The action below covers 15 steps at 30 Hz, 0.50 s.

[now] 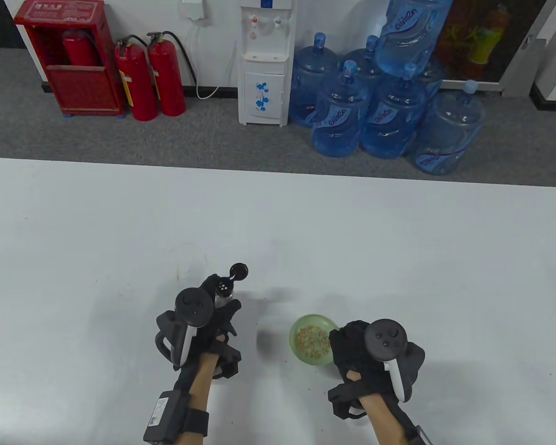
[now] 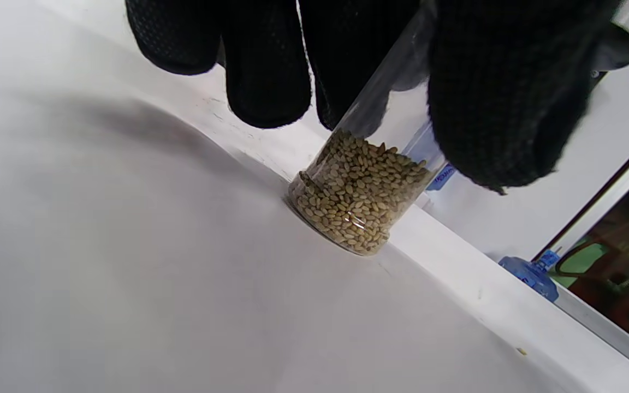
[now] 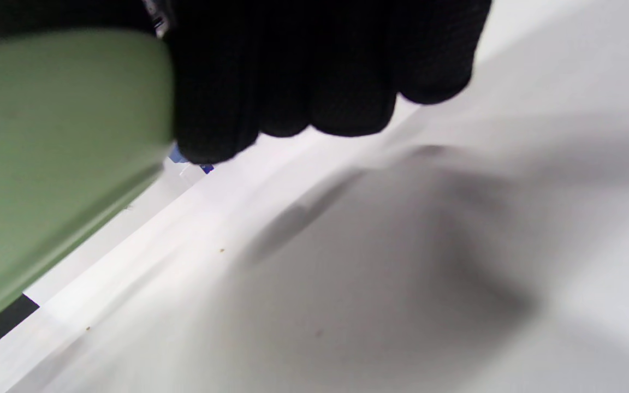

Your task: Hold seasoning dish and receive white sesame seeds shaken from seasoning bottle

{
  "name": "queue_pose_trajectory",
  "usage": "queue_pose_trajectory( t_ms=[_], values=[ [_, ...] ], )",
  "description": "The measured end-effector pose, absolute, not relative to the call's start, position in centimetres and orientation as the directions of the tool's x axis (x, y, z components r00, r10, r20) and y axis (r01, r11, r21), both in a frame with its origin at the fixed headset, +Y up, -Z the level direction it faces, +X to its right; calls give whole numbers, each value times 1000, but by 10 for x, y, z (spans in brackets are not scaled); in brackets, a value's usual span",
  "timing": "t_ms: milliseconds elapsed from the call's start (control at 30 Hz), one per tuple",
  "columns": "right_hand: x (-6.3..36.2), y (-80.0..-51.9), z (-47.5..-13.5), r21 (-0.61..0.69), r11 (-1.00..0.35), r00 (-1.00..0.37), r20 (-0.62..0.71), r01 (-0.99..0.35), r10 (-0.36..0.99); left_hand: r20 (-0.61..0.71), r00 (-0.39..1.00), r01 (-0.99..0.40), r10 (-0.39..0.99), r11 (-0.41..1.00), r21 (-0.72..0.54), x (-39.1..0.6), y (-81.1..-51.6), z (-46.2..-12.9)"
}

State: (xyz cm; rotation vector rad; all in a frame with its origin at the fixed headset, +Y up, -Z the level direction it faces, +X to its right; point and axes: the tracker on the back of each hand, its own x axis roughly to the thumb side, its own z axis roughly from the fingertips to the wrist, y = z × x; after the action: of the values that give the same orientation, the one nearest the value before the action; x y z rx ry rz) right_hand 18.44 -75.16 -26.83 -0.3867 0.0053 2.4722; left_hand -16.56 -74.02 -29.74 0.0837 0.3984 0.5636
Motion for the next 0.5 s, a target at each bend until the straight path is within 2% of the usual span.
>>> queue_pose_trajectory(
  t_ms=[233,333,500],
  values=[
    [185,-747,-266,-94,-800,-758,-273,-592,593,-273,778,-530,566,824,201,-165,-738,-279],
    [189,-748,-267,-100,-800,-752,-287,-592,593,-249,762,-580,598,801,146,-169,-738,-259],
    [193,-750,-269,-104,-804,-751,-301,-586,587,-187,713,-645,676,737,202,-170,-726,-228]
  ],
)
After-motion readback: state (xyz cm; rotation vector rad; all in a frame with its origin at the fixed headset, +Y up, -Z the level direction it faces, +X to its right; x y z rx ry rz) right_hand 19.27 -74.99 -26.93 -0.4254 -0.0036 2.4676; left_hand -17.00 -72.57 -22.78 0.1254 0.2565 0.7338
